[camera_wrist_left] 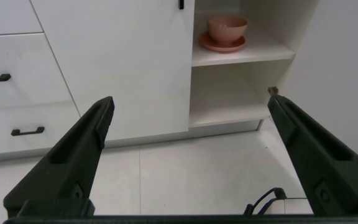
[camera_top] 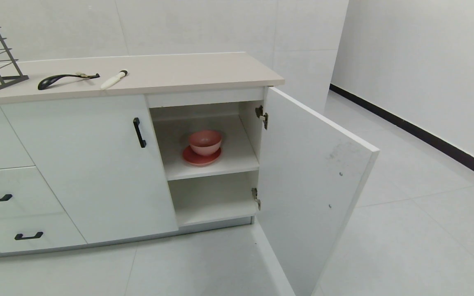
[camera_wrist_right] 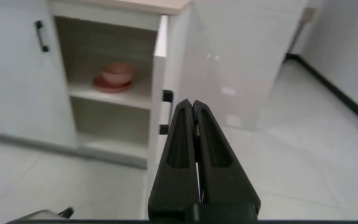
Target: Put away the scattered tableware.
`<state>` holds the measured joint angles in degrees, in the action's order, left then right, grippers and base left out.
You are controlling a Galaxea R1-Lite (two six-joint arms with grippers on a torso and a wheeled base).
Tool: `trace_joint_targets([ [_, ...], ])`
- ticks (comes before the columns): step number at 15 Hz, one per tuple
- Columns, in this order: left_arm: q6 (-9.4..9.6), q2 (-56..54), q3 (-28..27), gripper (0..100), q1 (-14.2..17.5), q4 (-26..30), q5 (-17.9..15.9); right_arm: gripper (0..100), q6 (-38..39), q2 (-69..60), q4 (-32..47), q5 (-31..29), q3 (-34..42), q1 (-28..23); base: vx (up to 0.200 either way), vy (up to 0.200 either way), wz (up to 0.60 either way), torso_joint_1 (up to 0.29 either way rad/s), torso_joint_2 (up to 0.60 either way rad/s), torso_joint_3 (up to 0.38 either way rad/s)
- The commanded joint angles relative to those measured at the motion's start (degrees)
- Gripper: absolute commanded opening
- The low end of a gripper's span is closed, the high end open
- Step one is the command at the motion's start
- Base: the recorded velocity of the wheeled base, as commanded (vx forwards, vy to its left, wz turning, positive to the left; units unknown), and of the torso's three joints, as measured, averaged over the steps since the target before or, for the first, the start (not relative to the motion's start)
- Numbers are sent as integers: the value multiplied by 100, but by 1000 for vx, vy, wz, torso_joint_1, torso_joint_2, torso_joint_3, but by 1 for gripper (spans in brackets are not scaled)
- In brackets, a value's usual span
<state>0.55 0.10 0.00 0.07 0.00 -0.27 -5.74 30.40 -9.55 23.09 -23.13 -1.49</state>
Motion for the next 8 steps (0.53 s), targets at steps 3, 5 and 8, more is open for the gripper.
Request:
trace_joint_targets([
  [3,-46,8,0,100,1,0,27,0,-270,2778,-628,451,-702,122,0,0,0,0,0,0],
  [5,-55,8,0,100,1,0,27,0,-331,3701,-1498,460,-658,114,0,0,0,0,0,0],
  [8,-64,8,0,100,1,0,36,0,-481,5028,-3211,512,-271,131,0,0,0,0,0,0],
])
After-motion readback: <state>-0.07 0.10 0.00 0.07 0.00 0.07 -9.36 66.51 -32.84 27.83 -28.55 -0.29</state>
